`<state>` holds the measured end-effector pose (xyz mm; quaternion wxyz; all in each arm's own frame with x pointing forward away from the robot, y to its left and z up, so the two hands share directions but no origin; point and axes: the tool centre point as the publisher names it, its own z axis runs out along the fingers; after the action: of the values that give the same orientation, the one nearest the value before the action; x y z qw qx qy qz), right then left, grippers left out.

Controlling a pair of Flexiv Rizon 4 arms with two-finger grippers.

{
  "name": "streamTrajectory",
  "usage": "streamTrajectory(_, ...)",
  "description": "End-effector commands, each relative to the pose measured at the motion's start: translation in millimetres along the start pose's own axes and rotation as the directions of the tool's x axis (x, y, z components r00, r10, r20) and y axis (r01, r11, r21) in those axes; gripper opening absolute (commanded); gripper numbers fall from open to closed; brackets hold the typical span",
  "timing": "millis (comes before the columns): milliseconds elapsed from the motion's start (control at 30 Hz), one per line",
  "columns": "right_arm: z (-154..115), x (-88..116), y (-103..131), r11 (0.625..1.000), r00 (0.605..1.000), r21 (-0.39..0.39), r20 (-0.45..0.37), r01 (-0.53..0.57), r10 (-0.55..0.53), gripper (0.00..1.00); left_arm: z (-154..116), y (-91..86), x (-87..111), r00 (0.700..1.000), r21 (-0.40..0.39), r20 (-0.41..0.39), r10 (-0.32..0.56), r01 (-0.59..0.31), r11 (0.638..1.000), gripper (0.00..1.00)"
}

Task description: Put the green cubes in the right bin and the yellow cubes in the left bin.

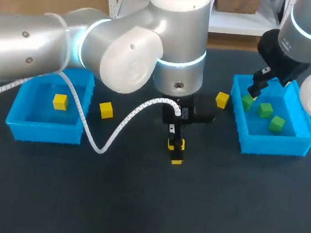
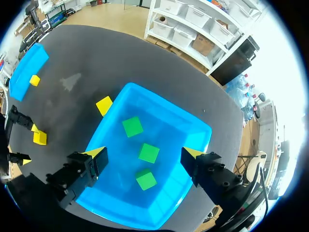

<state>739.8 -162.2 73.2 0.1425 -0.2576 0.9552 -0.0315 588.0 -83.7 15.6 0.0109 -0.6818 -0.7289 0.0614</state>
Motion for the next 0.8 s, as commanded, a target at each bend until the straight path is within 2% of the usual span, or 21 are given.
streamTrajectory(33,-1,1,0,1.0,1.0,0.002,0.003,-0.001,0.001,1.0,3,9.9,-1.0,1.0,0.011,-0.008,0.0,0.0,1.0,1.0)
streamTrajectory(200,-1,1,0,1.0,1.0,0.002,0.003,-0.001,0.001,1.0,1,17.0,-2.4,1.0,0.005,0.0,-0.006,0.006,1.0,1.0)
streamTrajectory(533,-1,1,0,1.0,1.0,0.002,0.003,-0.001,0.001,1.0,17,24.2,-2.6,1.0,0.013,-0.03,-0.001,0.001,1.0,1.0)
streamTrajectory(800,-1,1,0,1.0,1.0,0.002,0.003,-0.001,0.001,1.0,20,29.5,-11.5,0.999,0.001,-0.039,-0.008,0.008,1.0,1.0)
